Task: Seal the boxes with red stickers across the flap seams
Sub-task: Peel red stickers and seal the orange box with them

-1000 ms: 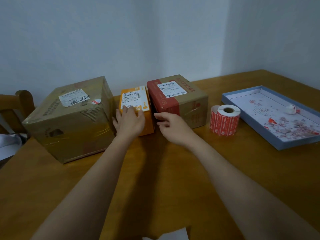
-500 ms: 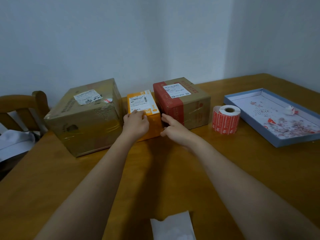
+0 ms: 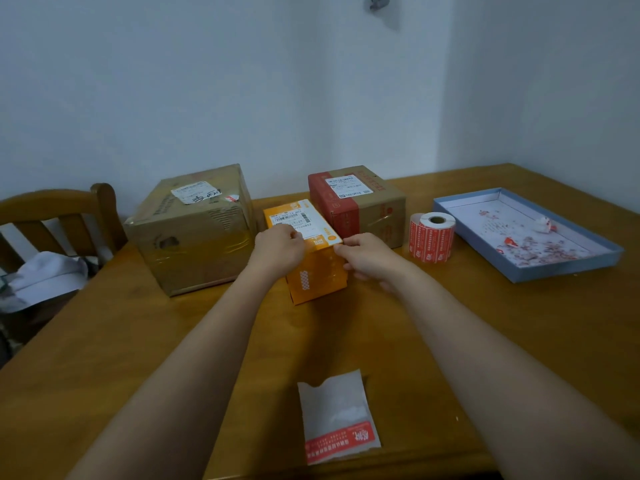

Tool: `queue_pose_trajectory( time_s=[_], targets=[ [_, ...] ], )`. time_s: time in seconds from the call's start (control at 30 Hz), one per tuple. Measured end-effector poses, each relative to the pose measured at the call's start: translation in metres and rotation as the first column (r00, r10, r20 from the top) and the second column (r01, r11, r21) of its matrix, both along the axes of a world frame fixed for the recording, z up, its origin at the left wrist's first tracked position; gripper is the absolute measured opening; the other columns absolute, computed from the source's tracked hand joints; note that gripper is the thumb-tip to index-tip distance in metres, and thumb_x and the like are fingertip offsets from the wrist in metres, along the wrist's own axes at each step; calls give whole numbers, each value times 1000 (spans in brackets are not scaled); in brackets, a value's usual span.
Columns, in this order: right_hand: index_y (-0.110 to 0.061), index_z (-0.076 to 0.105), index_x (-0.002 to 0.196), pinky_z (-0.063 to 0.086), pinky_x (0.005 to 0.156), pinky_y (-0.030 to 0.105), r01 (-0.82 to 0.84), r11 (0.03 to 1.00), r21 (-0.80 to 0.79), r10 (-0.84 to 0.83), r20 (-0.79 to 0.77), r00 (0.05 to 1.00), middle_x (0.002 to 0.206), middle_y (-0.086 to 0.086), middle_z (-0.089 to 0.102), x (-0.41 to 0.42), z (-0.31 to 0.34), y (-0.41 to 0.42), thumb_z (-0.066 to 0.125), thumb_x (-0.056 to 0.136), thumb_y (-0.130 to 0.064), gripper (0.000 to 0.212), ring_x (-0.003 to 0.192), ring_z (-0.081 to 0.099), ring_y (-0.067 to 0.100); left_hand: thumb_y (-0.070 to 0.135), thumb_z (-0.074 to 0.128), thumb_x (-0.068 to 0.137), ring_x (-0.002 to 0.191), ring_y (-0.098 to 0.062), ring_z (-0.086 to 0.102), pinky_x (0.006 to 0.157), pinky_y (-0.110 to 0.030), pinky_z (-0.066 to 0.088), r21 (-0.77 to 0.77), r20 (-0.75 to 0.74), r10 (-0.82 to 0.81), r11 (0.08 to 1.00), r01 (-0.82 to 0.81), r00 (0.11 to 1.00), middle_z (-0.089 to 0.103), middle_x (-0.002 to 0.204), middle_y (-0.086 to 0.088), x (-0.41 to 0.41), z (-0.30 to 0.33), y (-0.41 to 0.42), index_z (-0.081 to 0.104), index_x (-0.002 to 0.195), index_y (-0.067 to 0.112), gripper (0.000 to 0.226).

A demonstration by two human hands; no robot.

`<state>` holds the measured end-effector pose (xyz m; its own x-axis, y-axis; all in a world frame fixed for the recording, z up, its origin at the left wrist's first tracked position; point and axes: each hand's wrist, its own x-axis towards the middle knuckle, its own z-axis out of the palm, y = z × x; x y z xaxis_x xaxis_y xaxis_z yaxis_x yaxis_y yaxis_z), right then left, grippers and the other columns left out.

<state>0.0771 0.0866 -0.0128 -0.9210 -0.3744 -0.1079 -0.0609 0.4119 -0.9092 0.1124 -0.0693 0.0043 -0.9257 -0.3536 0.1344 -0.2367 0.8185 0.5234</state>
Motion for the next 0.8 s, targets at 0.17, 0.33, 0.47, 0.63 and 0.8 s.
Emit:
queue_pose_trajectory(
  time_s=[0.17, 0.33, 0.47, 0.63, 0.8],
  targets=[
    [-2, 53, 131, 53, 77, 35, 171, 985, 34, -173, 78, 982, 117, 9, 60, 6, 6, 18, 46, 99, -39, 49, 95, 61, 23, 16, 48, 95, 49, -21, 66, 52, -32, 58, 228, -43, 129, 967, -116, 991, 72, 83, -13, 19, 16, 6, 61, 101, 8, 16],
    [-8, 34, 145, 55, 82, 42, 101, 981, 168, -134, 203, 970, 134, 12, 51, 15, 11, 28, 44, 96, -54, 68, 99, 64, 27, 16, 54, 91, 78, -23, 61, 68, -37, 53, 134, -123, 227, 968, -210, 966, 69, 107, -11, 20, 14, 5, 65, 102, 11, 16],
    [-12, 30, 147, 58, 81, 50, -37, 988, 152, -16, 330, 944, 134, 18, 50, 16, 8, 29, 44, 93, -59, 73, 90, 70, 33, 14, 52, 94, 103, -23, 54, 78, -35, 51, 153, -41, 152, 978, -144, 988, 48, 141, -12, 18, 5, 4, 41, 143, 7, 51],
    [-13, 27, 149, 57, 84, 47, -37, 988, 148, -16, 337, 941, 144, 17, 44, 14, 9, 26, 41, 95, -59, 73, 94, 70, 33, 20, 51, 94, 84, -24, 64, 70, -36, 56, -151, -102, 151, 974, -166, 983, 65, 95, -8, 14, 2, 4, 62, 100, 12, 14],
    [-2, 39, 142, 52, 88, 38, 223, 947, 231, -242, 58, 969, 128, 15, 54, 0, 14, 30, 41, 101, -38, 54, 108, 59, 30, 24, 51, 91, 70, -26, 67, 62, -38, 54, -18, -198, 209, 976, -217, 958, 69, 77, -11, 11, 9, -1, 68, 84, 4, 27]
  ],
)
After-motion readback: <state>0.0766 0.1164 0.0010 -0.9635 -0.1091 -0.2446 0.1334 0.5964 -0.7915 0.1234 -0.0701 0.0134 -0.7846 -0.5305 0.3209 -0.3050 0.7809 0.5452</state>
